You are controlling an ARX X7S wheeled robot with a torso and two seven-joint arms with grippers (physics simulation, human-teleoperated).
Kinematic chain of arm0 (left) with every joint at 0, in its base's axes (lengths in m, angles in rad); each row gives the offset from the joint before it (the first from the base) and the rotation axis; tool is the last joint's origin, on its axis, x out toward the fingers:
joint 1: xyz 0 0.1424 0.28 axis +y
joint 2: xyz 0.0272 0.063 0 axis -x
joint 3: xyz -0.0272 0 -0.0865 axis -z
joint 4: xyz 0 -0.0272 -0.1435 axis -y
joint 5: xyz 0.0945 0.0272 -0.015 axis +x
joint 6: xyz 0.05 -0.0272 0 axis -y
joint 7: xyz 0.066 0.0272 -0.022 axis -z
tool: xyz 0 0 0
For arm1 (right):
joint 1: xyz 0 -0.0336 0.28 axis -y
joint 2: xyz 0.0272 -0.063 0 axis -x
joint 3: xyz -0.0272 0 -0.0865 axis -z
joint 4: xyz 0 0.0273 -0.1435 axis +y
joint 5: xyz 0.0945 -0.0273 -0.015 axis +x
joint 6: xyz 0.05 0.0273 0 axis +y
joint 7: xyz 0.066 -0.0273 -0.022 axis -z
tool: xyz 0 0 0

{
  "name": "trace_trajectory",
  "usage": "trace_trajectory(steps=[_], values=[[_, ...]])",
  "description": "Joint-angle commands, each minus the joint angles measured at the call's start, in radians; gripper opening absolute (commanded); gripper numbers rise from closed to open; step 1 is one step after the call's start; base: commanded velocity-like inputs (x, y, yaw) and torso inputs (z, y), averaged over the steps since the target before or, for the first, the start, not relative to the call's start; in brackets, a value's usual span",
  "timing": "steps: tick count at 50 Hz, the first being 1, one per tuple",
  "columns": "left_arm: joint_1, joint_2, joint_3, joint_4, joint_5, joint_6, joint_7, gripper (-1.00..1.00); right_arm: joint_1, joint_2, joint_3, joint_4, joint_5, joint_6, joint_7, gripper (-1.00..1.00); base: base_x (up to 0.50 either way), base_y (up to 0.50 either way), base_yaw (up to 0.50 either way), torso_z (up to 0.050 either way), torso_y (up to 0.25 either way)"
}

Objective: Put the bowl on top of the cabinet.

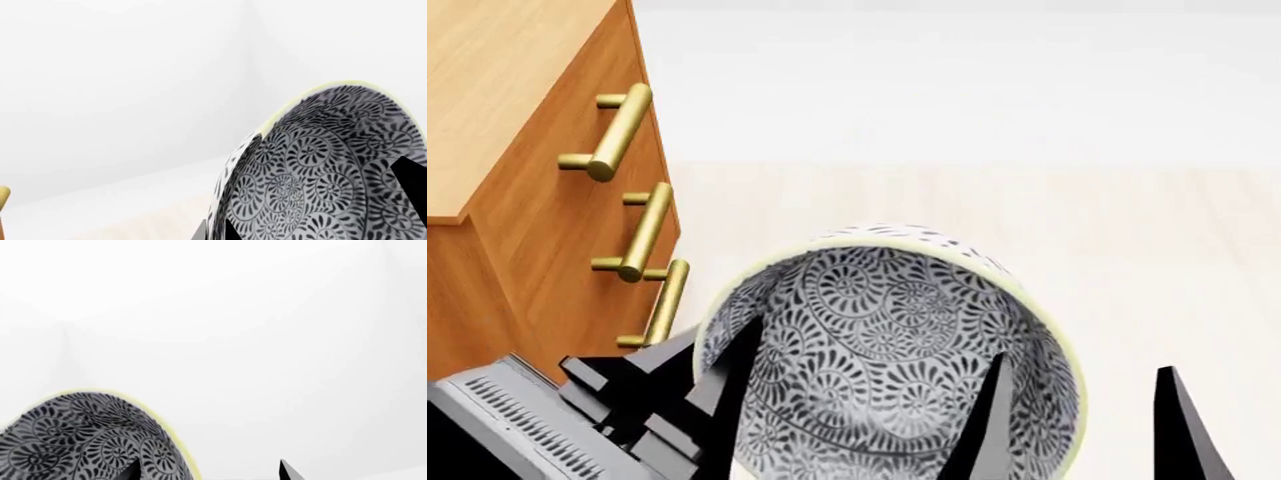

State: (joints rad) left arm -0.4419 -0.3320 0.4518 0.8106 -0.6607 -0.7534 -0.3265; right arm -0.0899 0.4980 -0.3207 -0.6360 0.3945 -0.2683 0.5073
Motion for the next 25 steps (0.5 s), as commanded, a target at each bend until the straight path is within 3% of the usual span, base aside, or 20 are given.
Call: trace_trajectory(steps=[1, 25], values=[[-0.087, 0.025, 0.011, -0.051, 0.006, -0.029, 0.002, -1.00, 0.002, 0.003, -0.004, 0.006, -0.002, 0.004, 0.000, 1.00, 0.00, 0.00, 0.00, 0.000, 0.000], [-0.308, 0.079, 0.014, -0.259, -0.013, -0.142, 0.005, -1.00, -0.046, 0.002, 0.033, 0.088, 0.069, -0.118, -0.038, 1.00, 0.00, 0.00, 0.00, 0.000, 0.000]])
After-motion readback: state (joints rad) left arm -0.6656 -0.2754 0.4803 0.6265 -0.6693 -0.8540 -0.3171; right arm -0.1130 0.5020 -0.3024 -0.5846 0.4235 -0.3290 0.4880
